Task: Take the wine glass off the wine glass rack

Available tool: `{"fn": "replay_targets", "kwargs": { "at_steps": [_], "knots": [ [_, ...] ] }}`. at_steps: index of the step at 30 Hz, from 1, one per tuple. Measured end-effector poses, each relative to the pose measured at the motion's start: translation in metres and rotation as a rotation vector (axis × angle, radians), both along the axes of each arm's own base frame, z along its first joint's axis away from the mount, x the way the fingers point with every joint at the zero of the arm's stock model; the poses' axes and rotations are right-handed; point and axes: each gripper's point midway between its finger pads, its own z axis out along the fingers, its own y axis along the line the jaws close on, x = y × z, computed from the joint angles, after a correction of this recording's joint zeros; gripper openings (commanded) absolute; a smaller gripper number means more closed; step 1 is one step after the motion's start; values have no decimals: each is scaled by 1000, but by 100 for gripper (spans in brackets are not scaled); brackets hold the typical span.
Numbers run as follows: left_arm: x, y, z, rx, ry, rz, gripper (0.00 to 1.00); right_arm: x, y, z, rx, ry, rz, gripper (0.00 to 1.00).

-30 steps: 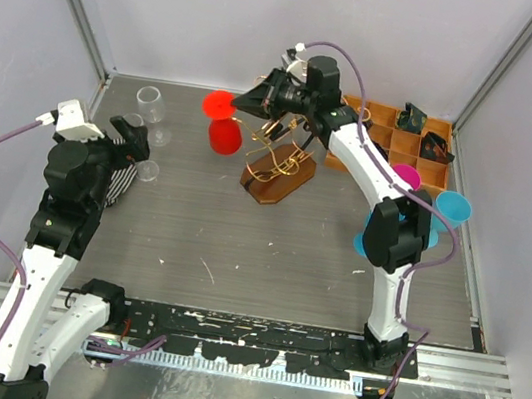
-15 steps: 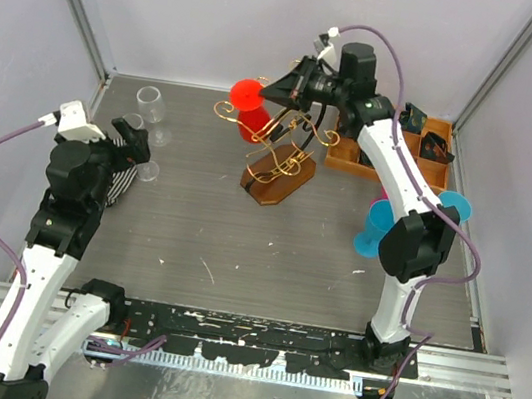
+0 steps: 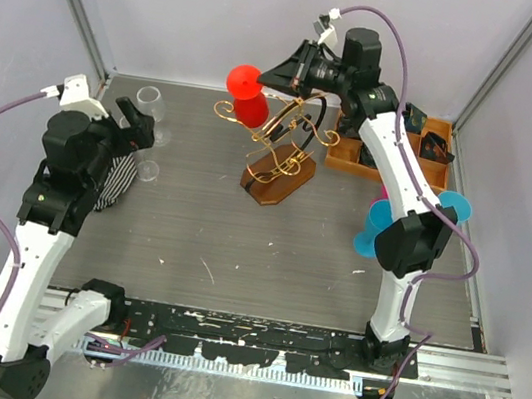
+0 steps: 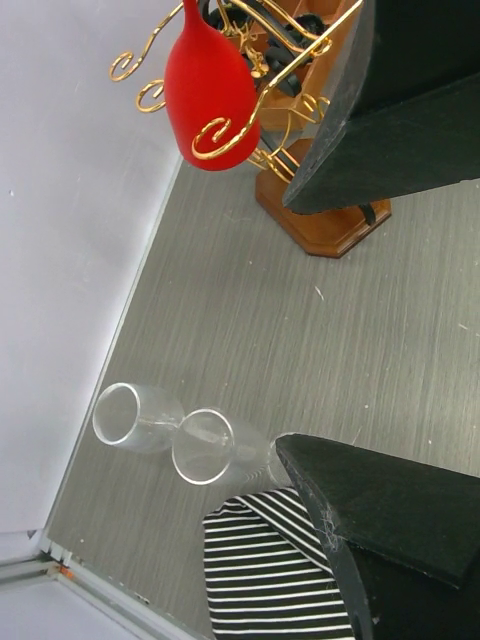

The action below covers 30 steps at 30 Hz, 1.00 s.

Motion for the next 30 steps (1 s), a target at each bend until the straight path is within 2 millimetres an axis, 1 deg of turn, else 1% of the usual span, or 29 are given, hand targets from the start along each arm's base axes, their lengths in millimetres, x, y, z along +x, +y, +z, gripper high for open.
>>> {"fn": "replay_targets", "kwargs": {
  "at_steps": [4, 6, 8, 10, 12, 14, 16, 18, 19, 20, 21, 22, 23, 25, 27, 30],
  "knots": [
    [2, -5, 4, -7, 33, -22, 98, -9, 0, 5, -14, -55, 33, 1],
    [4, -7, 7, -13, 58, -28, 98, -18, -1, 9, -36, -110, 51, 1],
    [6, -9, 13, -20, 76, -34, 98, -35, 1, 18, -69, -194, 76, 1],
    [8, -12, 21, -30, 82, -42, 98, -60, 5, 32, -106, -329, 104, 1],
    [8, -15, 31, -45, 80, -56, 98, -94, 8, 50, -132, -478, 141, 1],
    [6, -19, 42, -65, 66, -74, 98, -131, 8, 69, -143, -634, 177, 1],
    [5, -23, 53, -83, 51, -94, 98, -162, 7, 85, -148, -769, 203, 1],
    [5, -27, 61, -95, 46, -113, 98, -191, 3, 93, -171, -909, 217, 1],
    [4, -28, 65, -99, 49, -122, 98, -205, 2, 92, -187, -972, 230, 1],
    [5, -30, 69, -105, 52, -133, 98, -213, 1, 90, -203, -1012, 240, 1],
    [6, -33, 75, -112, 54, -150, 98, -225, 1, 84, -229, -1064, 260, 1],
    [7, -38, 80, -125, 57, -175, 98, -231, 2, 78, -248, -1091, 278, 1],
    [7, -38, 81, -128, 58, -178, 98, -236, 3, 70, -273, -1116, 303, 1],
    [5, -48, 82, -164, 71, -226, 98, -237, 5, 54, -328, -1142, 335, 1],
    [3, -61, 80, -205, 90, -291, 98, -232, 7, 33, -398, -1149, 368, 1],
    [1, -82, 76, -254, 126, -400, 98, -227, 9, 10, -475, -1147, 408, 1]
  ]
}}
